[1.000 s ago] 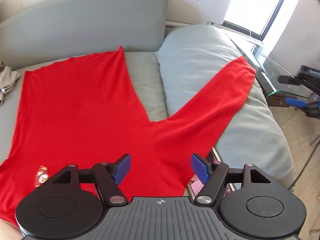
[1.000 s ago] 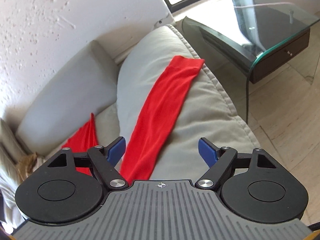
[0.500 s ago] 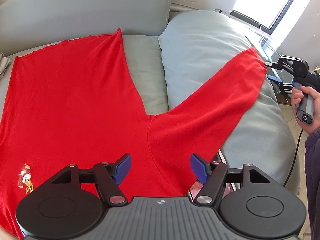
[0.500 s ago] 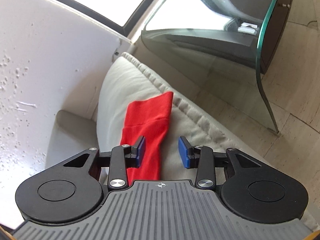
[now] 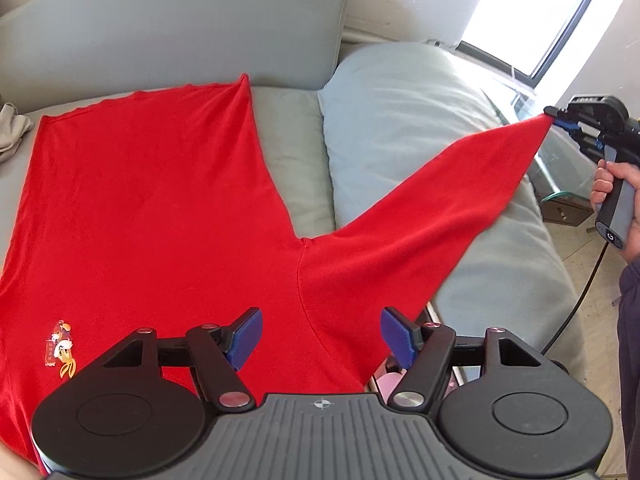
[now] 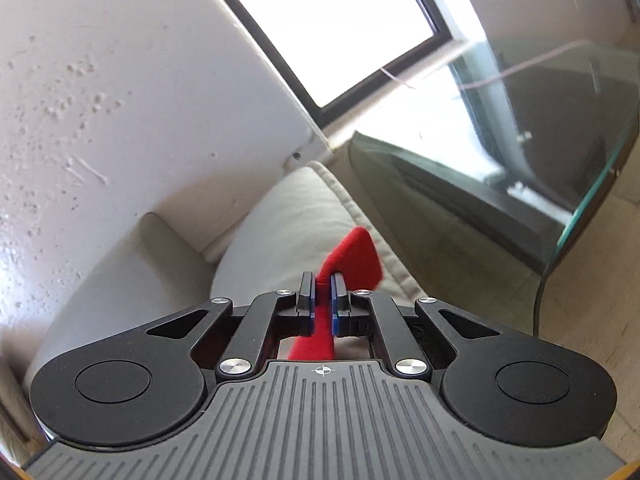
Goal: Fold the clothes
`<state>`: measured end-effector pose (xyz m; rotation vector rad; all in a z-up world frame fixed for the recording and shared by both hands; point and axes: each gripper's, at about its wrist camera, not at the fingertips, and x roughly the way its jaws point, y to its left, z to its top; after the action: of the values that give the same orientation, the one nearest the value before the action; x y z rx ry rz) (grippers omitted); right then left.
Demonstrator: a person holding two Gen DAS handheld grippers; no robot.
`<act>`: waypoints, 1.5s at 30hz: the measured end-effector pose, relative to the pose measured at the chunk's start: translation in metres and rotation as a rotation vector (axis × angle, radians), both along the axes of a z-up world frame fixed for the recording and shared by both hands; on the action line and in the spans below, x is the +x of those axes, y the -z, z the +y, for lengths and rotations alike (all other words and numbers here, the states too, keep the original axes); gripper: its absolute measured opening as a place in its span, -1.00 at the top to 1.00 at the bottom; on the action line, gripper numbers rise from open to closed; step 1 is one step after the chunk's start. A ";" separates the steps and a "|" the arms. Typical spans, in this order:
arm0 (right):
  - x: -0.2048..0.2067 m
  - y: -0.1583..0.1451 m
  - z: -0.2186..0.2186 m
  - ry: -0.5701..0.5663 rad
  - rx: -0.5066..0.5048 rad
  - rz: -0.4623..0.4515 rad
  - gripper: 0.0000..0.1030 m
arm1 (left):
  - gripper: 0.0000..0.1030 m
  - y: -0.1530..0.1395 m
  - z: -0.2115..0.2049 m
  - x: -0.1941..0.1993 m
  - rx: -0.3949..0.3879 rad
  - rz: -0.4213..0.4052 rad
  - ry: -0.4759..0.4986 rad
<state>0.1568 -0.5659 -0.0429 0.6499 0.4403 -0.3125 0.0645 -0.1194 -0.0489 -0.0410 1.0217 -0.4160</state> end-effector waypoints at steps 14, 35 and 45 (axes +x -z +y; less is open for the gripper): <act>-0.051 -0.077 0.331 -0.477 -0.632 -0.032 0.87 | -0.28 -0.012 0.195 -0.057 -0.028 -0.060 -0.451; -0.130 0.035 0.532 -1.124 -0.447 0.344 -0.13 | -0.06 0.035 0.302 -0.067 -0.194 0.025 -0.612; -0.139 0.051 0.395 -0.752 0.232 0.462 -0.12 | 0.22 0.077 0.275 0.034 -0.228 0.170 -0.409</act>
<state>0.0175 -0.1713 -0.0941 0.5896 1.1337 0.3198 0.0984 0.1553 -0.1260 -0.4887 1.0976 -0.1533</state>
